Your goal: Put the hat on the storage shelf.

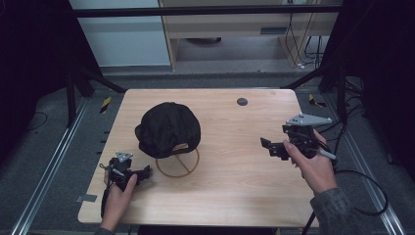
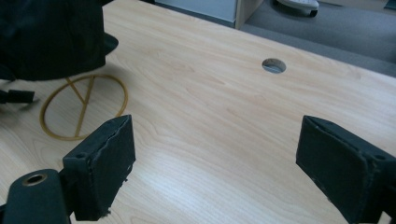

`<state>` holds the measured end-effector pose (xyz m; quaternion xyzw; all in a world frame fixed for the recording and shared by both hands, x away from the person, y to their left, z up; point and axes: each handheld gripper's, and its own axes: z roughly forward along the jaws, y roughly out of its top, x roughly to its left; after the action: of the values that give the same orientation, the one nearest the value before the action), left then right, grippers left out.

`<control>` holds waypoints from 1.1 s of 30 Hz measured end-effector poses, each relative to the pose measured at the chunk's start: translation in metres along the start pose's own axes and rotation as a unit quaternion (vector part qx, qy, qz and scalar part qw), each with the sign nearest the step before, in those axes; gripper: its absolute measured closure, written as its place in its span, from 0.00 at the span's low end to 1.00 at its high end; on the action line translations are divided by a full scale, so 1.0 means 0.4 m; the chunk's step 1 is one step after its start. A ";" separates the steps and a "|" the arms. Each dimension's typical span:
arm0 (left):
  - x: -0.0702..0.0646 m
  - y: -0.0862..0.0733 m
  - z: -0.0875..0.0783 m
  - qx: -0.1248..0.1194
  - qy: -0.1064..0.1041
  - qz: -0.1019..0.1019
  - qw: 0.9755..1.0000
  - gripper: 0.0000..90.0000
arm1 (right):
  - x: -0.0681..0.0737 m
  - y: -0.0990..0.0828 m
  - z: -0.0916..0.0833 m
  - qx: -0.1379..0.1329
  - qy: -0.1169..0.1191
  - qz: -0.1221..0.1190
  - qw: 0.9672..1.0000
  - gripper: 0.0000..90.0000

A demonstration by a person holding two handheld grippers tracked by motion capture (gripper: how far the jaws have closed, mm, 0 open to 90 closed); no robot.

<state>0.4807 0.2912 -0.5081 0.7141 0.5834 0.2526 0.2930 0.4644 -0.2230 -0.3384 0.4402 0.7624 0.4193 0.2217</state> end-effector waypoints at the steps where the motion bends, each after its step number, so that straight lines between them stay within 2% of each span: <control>1: 0.000 0.000 0.000 0.000 0.000 0.000 1.000 0.00 | 0.001 -0.007 0.004 0.002 0.000 0.002 1.000 0.13; 22: 0.000 0.000 0.000 0.000 0.000 0.000 1.000 0.00 | 0.002 -0.207 0.117 0.055 -0.002 0.019 0.998 0.11; 33: 0.000 0.000 0.000 0.000 0.000 0.000 1.000 0.00 | 0.011 -0.277 0.156 0.072 0.001 0.021 0.997 0.10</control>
<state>0.4807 0.2910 -0.5081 0.7143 0.5835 0.2523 0.2928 0.4525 -0.2204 -0.4652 0.4709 0.7813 0.3680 0.1799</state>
